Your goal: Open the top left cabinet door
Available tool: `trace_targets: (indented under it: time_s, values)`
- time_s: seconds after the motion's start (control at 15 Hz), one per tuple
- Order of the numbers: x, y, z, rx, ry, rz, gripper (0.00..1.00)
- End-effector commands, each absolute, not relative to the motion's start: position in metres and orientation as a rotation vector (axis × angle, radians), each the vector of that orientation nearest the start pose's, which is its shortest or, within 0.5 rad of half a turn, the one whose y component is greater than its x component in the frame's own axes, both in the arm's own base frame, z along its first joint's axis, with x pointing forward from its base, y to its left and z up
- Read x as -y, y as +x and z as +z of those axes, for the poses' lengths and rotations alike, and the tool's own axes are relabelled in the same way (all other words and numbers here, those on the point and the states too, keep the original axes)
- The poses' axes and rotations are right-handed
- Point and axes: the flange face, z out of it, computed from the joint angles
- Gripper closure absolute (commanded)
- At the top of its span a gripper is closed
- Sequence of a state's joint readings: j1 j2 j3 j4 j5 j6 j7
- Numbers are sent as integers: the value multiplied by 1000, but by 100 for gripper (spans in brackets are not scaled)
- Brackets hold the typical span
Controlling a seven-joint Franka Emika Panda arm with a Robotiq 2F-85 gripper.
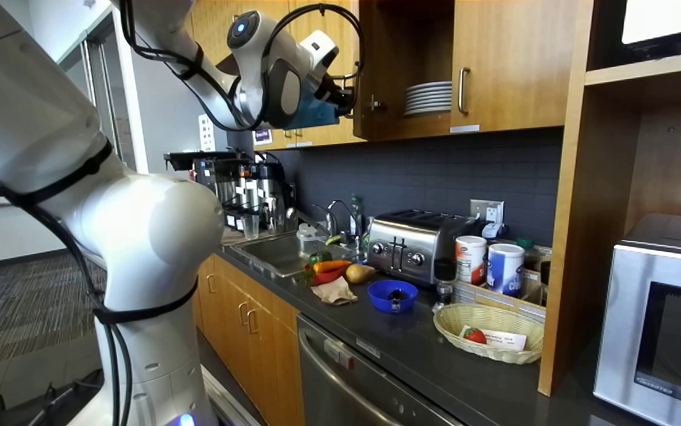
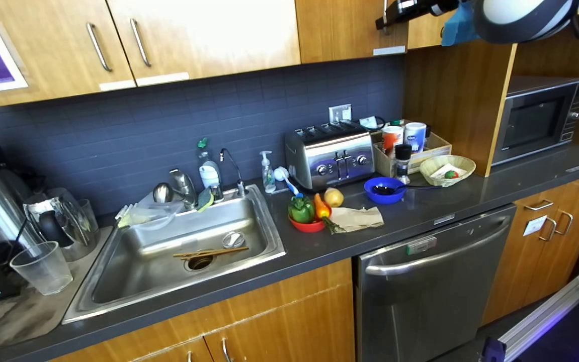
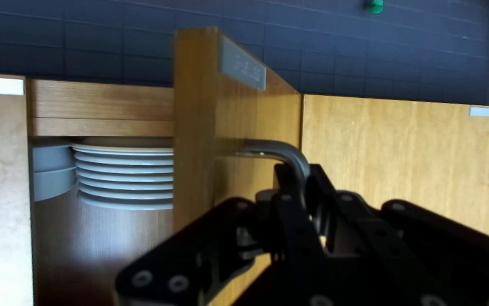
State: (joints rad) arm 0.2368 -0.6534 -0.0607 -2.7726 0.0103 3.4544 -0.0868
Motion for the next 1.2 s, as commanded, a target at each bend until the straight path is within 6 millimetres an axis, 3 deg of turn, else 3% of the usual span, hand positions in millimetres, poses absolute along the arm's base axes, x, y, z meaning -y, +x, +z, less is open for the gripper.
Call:
trace_targets:
  time_s: [0.0, 0.73, 1.13]
  values:
    - [-69, 364, 563, 302, -2375, -1869, 97]
    - [-94, 361, 557, 480, -2354, -1846, 97]
    - [-92, 360, 556, 503, -2349, -1849, 97]
